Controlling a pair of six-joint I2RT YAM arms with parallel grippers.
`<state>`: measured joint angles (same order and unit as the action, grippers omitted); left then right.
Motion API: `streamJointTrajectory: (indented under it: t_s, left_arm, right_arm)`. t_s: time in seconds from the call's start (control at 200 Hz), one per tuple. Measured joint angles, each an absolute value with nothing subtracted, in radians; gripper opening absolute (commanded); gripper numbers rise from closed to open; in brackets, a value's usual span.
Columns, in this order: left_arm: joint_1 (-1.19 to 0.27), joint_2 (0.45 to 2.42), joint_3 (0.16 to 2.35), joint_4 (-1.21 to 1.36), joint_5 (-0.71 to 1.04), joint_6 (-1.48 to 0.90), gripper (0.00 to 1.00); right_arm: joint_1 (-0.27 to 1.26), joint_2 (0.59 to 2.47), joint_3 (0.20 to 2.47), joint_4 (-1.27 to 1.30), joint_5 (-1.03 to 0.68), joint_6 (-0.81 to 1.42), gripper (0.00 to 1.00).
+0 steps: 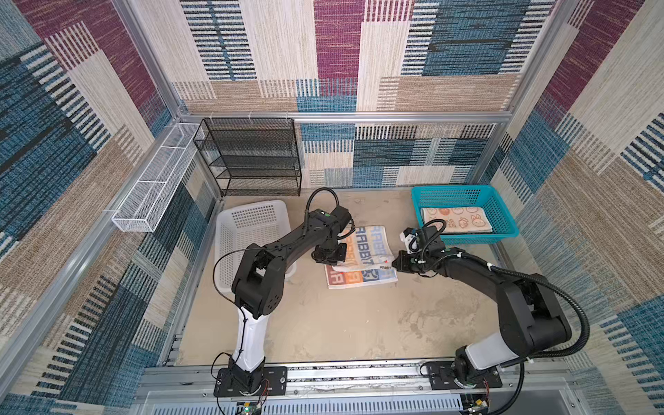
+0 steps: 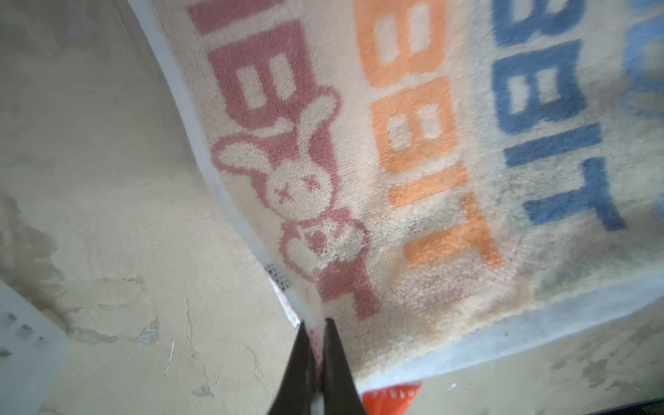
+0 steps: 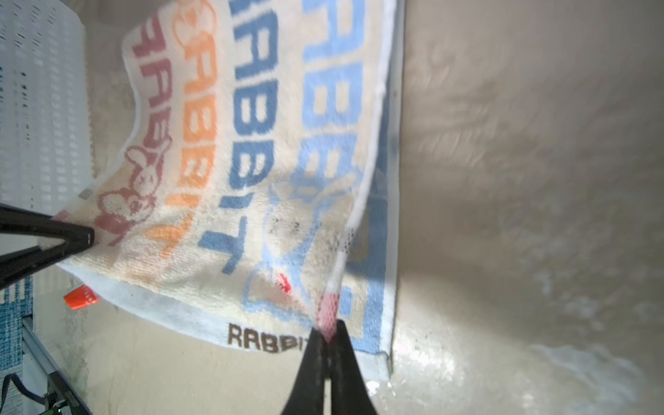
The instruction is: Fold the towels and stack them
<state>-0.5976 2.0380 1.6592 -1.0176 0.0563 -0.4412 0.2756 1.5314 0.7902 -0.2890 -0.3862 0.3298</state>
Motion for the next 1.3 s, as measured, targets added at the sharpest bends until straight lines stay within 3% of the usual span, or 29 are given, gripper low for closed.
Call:
streamJointTrajectory:
  t_s: [0.326,0.656,0.972,1.302]
  left_arm:
    - [-0.602,2.068,1.587,-0.962,0.046,-0.442,0.00]
    - [-0.583,2.143,1.649,-0.969,0.028,-0.438,0.00]
    - [-0.576,2.055,1.709,-0.992,-0.001,-0.427,0.00]
    - [-0.603,2.034,1.619,-0.981,0.011,-0.433,0.00]
  right_arm:
    - [0.290,1.598,0.706,-0.173,-0.432,0.361,0.00]
    - [0.289,1.668,0.773,-0.127,-0.417,0.364,0.00]
    - [0.289,1.578,0.849,-0.237,-0.358,0.353,0.00]
    - [0.291,1.557,0.746,-0.242,-0.376,0.358,0.00]
